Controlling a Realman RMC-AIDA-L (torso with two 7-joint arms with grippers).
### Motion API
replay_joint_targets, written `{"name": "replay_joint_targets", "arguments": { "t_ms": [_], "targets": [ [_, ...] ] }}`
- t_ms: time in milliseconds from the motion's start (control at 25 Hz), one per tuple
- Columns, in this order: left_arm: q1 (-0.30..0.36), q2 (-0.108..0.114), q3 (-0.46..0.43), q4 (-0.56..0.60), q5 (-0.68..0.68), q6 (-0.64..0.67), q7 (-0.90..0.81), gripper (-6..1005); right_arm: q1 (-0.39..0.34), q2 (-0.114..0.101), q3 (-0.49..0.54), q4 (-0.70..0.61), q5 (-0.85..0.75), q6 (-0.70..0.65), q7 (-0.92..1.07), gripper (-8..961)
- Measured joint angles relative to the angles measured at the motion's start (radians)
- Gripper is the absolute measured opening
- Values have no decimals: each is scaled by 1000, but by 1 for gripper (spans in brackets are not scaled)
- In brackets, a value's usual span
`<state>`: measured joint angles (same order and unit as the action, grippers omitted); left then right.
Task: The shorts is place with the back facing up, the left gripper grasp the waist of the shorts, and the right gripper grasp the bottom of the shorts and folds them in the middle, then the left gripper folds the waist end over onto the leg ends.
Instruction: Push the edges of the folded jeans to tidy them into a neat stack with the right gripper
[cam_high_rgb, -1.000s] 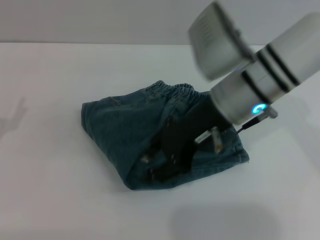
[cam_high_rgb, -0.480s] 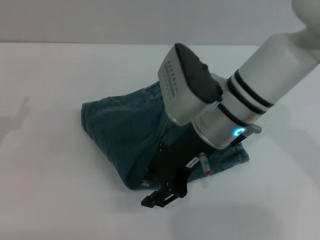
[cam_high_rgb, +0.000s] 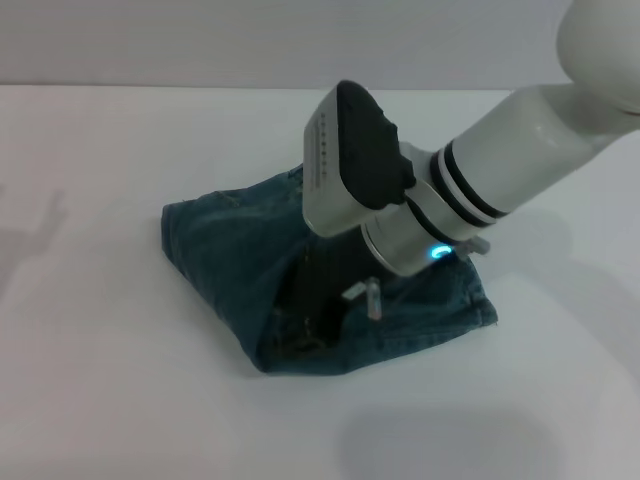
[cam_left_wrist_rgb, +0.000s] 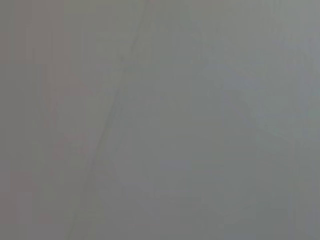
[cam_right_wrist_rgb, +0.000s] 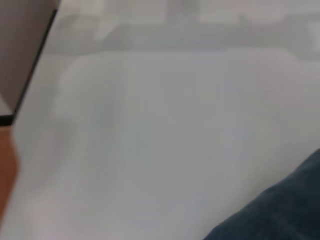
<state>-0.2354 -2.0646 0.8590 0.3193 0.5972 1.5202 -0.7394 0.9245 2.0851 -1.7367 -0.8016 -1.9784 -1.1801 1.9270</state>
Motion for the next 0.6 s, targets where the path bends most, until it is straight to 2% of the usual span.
{"name": "replay_joint_targets", "arguments": {
  "t_ms": [240, 600],
  "targets": [
    [-23, 2, 0, -27, 2, -1, 3, 845, 7, 2, -2, 17, 16, 155, -10, 437],
    [-34, 5, 0, -30, 3, -9, 3, 845, 29, 3, -9, 44, 78, 247, -26, 436]
  ]
}}
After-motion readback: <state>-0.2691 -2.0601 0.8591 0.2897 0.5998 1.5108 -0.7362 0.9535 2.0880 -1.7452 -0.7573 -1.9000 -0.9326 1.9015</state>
